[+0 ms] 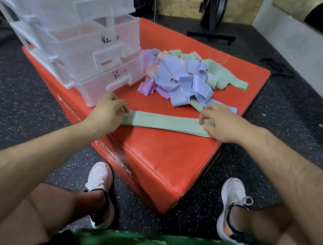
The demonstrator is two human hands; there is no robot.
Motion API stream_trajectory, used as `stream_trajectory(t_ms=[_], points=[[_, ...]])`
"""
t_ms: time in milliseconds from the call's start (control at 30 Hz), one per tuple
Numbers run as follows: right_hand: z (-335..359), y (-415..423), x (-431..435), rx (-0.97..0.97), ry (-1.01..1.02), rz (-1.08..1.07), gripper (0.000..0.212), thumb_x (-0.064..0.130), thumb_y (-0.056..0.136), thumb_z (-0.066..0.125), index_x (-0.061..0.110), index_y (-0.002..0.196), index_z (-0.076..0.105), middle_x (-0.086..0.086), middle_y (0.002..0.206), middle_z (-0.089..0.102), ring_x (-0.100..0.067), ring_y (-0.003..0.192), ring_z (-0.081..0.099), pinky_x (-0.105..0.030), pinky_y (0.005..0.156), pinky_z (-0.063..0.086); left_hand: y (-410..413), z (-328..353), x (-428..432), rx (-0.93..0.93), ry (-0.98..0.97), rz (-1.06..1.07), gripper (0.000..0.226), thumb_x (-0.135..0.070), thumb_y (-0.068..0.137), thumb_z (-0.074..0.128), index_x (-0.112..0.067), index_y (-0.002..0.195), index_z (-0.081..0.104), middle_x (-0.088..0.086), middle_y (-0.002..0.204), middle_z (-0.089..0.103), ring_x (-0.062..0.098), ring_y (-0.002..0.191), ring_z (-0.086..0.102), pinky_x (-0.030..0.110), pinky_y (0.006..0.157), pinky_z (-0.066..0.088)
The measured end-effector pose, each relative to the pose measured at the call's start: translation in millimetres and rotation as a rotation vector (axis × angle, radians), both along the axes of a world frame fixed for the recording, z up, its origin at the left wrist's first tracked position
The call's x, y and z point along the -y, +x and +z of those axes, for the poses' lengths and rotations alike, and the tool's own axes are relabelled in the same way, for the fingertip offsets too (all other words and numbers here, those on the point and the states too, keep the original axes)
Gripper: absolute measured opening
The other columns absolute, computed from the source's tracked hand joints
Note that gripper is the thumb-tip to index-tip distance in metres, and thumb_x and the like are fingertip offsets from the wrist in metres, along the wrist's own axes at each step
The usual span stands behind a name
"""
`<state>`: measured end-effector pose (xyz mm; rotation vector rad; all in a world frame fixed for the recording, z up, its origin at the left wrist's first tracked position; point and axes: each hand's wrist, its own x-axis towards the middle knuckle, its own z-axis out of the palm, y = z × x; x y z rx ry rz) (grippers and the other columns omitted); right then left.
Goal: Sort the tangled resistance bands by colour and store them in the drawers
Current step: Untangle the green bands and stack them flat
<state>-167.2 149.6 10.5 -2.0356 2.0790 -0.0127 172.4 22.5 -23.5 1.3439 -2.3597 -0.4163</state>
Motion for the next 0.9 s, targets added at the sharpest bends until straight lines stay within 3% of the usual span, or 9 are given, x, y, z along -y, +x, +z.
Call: stream_trajectory(t_ms=[167,333,433,700,900], points=[[10,-7,-5,0.081,0.148,0.025,0.051,0.051,0.075,0.079,0.037,0.118,0.054,0.011,0.122,0.050,-0.011,0.119,0.040,-0.035,0.103,0.041,-9,5,-10,0.205,-0.282,-0.144,0.017,-0.022,0.084,0.058,-0.022,0.098,0.068,0.002,0.108,0.053,0.033,0.098,0.050,0.044,0.079,0.045],[11,-6,-1,0.108,0.112,0.017,0.051,0.042,0.076,0.083,0.033,0.118,0.057,0.009,0.118,0.050,-0.011,0.104,0.047,-0.026,0.086,0.037,-62,6,-31,0.184,-0.116,-0.384,0.043,-0.052,0.087,0.065,-0.033,0.125,0.059,-0.008,0.134,0.050,0.020,0.122,0.051,0.039,0.092,0.037],[11,-4,2,0.098,0.102,0.028,0.051,0.042,0.074,0.084,0.032,0.117,0.057,0.009,0.119,0.051,-0.013,0.109,0.049,-0.028,0.087,0.039,-93,6,-37,0.186,-0.033,-0.466,0.057,-0.062,0.085,0.062,-0.038,0.136,0.052,-0.010,0.145,0.045,0.014,0.135,0.041,0.040,0.101,0.035],[12,-16,0,0.093,0.113,0.013,0.048,0.039,0.074,0.083,0.041,0.114,0.057,0.009,0.116,0.053,-0.015,0.106,0.055,-0.035,0.095,0.047,-118,2,-26,0.257,0.022,-0.510,0.060,-0.070,0.080,0.049,-0.039,0.132,0.055,-0.012,0.129,0.056,0.017,0.119,0.048,0.047,0.098,0.044],[10,-13,2,0.043,0.070,0.045,0.043,0.034,0.083,0.077,0.034,0.122,0.058,0.005,0.123,0.054,-0.016,0.109,0.054,-0.028,0.088,0.040,-123,5,-24,0.285,0.022,-0.497,0.047,-0.053,0.087,0.063,-0.035,0.130,0.057,-0.009,0.127,0.055,0.019,0.119,0.048,0.044,0.098,0.044]])
